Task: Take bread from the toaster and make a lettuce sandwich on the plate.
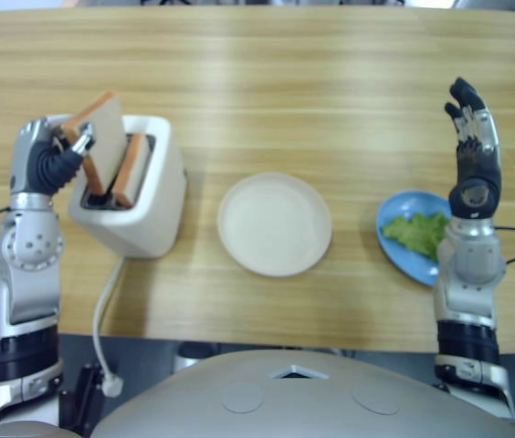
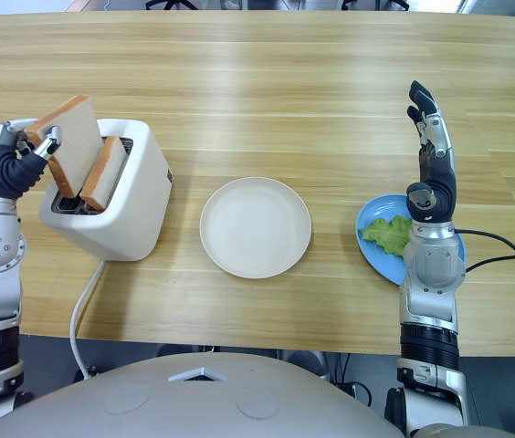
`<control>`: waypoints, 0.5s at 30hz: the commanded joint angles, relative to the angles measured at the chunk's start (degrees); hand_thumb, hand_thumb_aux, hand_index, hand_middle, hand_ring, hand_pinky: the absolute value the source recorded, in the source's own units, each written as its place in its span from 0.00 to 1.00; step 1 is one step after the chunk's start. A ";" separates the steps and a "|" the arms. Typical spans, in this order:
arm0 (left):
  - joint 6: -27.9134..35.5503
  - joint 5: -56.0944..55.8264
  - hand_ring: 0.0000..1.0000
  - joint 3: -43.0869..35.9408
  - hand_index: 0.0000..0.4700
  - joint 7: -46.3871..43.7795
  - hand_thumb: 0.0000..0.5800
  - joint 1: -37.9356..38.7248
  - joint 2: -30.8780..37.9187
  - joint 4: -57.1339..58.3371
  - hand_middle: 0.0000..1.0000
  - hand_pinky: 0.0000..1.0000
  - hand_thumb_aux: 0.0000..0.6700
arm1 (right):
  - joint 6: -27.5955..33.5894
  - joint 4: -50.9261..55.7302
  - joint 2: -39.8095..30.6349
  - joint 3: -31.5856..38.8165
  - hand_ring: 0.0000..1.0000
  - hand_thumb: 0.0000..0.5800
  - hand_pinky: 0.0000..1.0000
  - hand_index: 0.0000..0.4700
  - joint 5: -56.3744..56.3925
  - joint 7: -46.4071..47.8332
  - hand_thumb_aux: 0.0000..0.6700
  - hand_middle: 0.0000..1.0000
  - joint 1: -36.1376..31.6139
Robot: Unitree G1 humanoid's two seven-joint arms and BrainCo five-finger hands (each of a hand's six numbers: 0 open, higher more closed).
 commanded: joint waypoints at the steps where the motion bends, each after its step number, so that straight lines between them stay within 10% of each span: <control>1: -0.99 1.72 1.00 -1.29 0.98 3.62 1.00 -1.67 -1.32 0.76 1.00 1.00 1.00 | -0.14 0.46 0.03 -0.20 0.00 0.00 0.00 0.00 -0.57 -0.06 0.00 0.00 0.25; 15: -3.26 7.27 0.80 -2.19 0.98 12.52 1.00 -4.07 -1.07 2.04 0.80 0.80 1.00 | -0.04 0.36 0.17 -0.05 0.00 0.00 0.00 0.00 -0.97 -0.27 0.00 0.00 0.12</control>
